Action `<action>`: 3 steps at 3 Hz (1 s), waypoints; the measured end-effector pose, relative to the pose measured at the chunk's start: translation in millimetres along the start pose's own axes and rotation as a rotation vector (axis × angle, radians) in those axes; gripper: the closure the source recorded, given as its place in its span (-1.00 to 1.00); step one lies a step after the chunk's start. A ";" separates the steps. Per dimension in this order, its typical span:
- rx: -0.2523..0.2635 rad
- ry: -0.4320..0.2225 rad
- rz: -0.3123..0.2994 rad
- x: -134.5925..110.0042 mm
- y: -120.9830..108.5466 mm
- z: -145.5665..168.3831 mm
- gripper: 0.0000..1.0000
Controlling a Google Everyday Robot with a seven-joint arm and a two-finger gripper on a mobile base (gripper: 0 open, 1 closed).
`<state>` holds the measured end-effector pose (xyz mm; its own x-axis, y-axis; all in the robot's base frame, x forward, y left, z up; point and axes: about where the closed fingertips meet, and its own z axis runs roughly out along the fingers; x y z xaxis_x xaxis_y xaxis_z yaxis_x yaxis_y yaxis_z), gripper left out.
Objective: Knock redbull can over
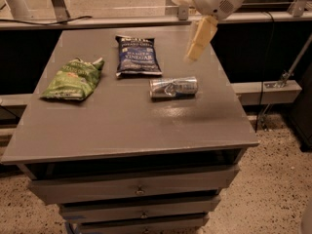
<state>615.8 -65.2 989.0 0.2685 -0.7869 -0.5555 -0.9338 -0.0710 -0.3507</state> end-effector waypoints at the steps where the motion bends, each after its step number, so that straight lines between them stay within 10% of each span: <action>1: 0.042 -0.026 -0.003 2.7 -11.6 -39.5 -1.00; 3: 0.119 0.012 0.026 33.8 -7.6 -119.0 -1.00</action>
Offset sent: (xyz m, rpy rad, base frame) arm -0.0125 -0.1126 0.1002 0.0051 -0.0828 -0.0586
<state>603.9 -164.2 1062.6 0.2412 -0.7951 -0.5564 -0.9056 0.0217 -0.4236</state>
